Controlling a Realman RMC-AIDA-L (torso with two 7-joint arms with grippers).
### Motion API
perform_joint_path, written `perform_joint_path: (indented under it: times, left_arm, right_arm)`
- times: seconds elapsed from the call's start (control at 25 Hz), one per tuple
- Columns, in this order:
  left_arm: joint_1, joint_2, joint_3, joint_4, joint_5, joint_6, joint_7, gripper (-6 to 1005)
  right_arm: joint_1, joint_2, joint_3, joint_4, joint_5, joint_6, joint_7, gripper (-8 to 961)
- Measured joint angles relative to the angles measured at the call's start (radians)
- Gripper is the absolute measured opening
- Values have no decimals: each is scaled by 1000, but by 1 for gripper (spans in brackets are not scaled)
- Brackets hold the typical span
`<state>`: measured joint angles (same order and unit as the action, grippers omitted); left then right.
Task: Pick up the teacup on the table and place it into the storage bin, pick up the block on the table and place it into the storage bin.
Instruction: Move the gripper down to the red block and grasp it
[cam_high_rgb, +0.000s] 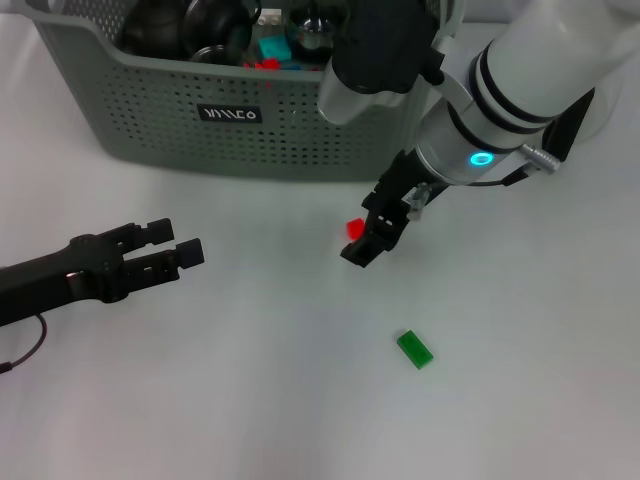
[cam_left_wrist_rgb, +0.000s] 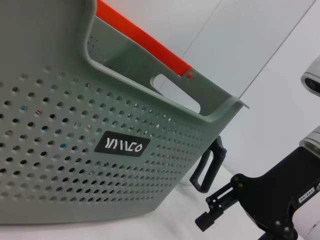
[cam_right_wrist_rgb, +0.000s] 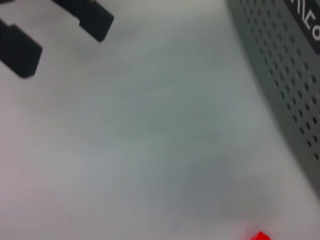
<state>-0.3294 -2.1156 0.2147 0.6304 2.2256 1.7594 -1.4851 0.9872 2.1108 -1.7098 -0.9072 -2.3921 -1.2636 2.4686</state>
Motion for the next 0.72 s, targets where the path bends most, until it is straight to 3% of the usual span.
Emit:
perform_joint_path:
  times: [0.32, 0.72]
  left_arm:
    - [0, -1, 0, -1, 0, -1, 3, 789]
    - [0, -1, 0, -12, 0, -13, 6, 788]
  right_arm:
    - [20, 1, -40, 96, 42, 95, 25, 745]
    - [7, 2, -127, 125, 97, 247, 23, 739]
